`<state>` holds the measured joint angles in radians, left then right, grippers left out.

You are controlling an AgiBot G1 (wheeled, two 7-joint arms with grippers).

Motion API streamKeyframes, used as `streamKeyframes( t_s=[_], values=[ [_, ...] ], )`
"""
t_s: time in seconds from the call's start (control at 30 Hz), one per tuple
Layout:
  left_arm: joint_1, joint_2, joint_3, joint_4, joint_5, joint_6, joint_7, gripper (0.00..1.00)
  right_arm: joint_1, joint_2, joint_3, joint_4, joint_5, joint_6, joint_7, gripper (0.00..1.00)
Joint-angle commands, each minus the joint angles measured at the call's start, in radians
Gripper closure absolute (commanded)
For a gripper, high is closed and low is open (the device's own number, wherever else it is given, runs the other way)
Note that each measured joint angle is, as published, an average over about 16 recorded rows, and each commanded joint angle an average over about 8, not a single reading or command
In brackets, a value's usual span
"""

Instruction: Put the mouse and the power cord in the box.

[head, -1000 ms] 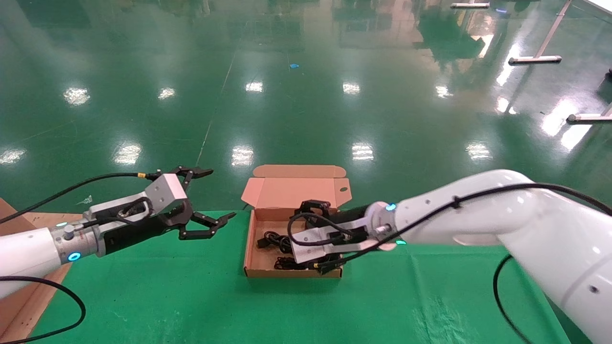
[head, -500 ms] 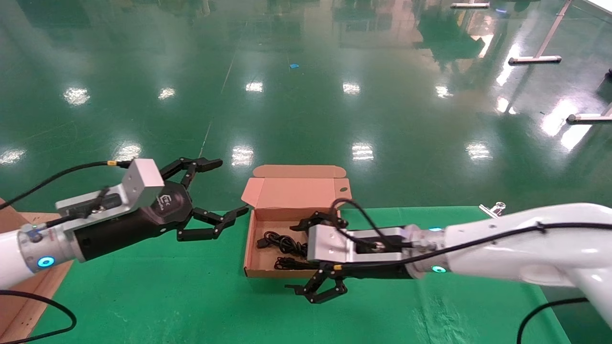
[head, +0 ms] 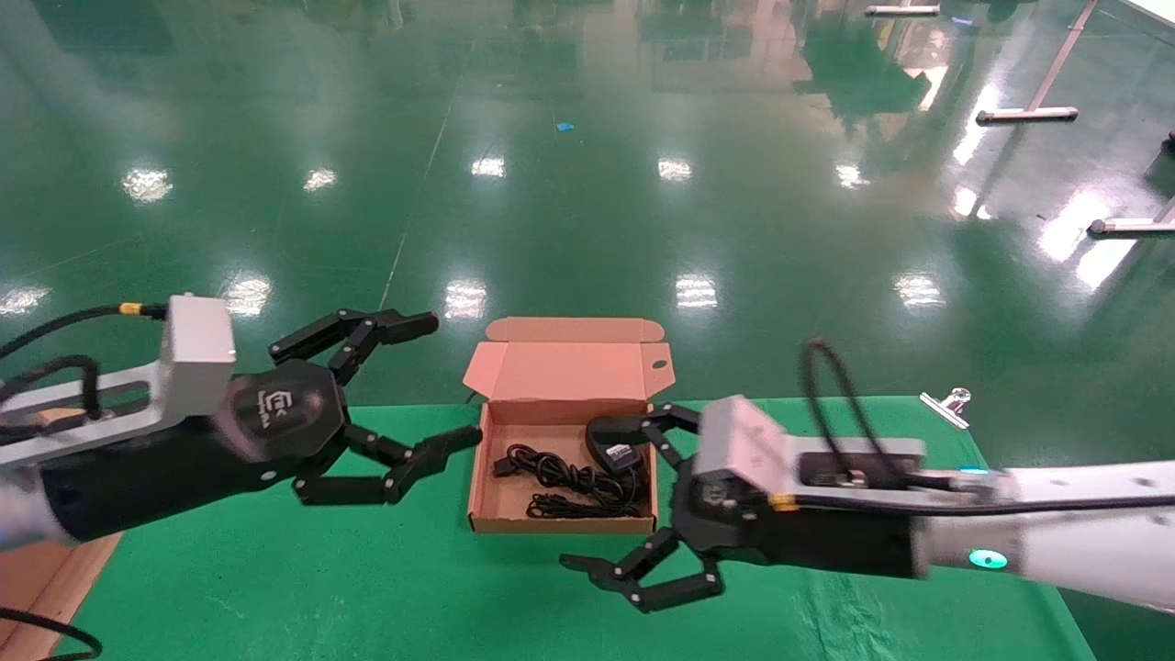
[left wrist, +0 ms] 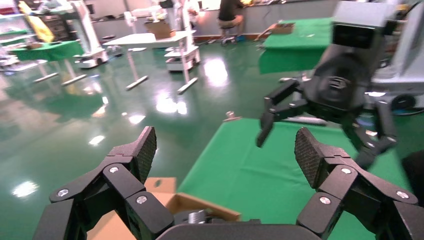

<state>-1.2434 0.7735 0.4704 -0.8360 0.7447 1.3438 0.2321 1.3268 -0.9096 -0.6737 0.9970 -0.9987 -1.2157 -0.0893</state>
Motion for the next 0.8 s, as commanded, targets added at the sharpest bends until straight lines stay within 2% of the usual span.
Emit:
streamKeyframes(
  t_s=[0.03, 0.6, 0.8],
  values=[
    [0.015, -0.015, -0.018, -0.041, -0.001, 0.014, -0.039, 0.00, -0.021, 0.025, 0.033, 0.024, 0.023, -0.024, 0.023, 0.00],
    [0.148, -0.142, -0.167, -0.392, -0.012, 0.133, -0.367, 0.00, -0.205, 0.242, 0.319, 0.233, 0.217, -0.227, 0.225, 0.00],
    [0.169, -0.162, -0.191, -0.447, -0.014, 0.152, -0.419, 0.00, -0.243, 0.287, 0.380, 0.277, 0.258, -0.270, 0.267, 0.00]
  ],
)
